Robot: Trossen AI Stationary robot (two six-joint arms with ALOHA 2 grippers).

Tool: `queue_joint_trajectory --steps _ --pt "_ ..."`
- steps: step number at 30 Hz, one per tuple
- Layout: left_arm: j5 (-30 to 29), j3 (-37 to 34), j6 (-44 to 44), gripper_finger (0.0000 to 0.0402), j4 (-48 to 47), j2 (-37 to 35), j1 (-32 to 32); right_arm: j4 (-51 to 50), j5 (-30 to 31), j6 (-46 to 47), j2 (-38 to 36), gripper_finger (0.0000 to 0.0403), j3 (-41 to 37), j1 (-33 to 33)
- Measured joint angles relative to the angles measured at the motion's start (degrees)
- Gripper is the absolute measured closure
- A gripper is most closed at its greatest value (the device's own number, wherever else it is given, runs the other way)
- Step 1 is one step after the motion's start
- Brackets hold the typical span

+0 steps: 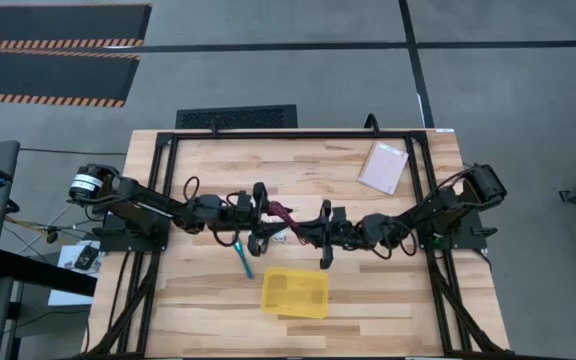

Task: Pick and place USB-C Cables
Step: Put the pink charger cable into the yellow bin

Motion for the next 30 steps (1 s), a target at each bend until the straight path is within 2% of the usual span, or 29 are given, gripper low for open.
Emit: queue_joint_trajectory --steps 4,5,9,13,17,21,24,30 --pt "-1.0 0.0 0.3 0.0369 -0.5 -0.1 0.0 -0.1 0.9 -0.1 0.0 0.0378 0.0 -0.1" --pt "-1.3 0.0 0.2 0.0383 -0.7 -0.1 0.0 -0.2 0.9 -0.3 0.0 0.0376 0.0 -0.1" --pt "-3.5 0.0 -0.2 0.0391 -1.2 -0.1 0.0 -1.0 0.9 -1.1 0.0 0.0347 0.0 -0.4" --pt "-3.8 0.0 -0.8 0.0396 -1.9 -0.1 0.0 -3.1 0.6 -2.8 -0.8 0.0296 0.0 -0.4" --pt "-7.0 0.0 0.7 0.0399 -6.1 -3.1 -0.5 -8.9 0.9 -4.4 -5.4 0.0229 0.0 -0.4" --pt "-13.6 -0.1 3.8 0.0399 -14.5 -7.8 -2.3 -19.2 1.2 -4.5 -12.6 0.0172 0.0 -0.1" --pt "-17.1 -0.1 4.8 0.0400 -19.8 -12.2 -4.3 -26.7 4.5 -5.2 -17.7 0.0156 0.0 0.7" --pt "-17.7 0.3 0.5 0.0401 -34.8 -19.4 -8.9 -40.3 13.1 -7.6 -29.0 0.0164 0.0 4.5"
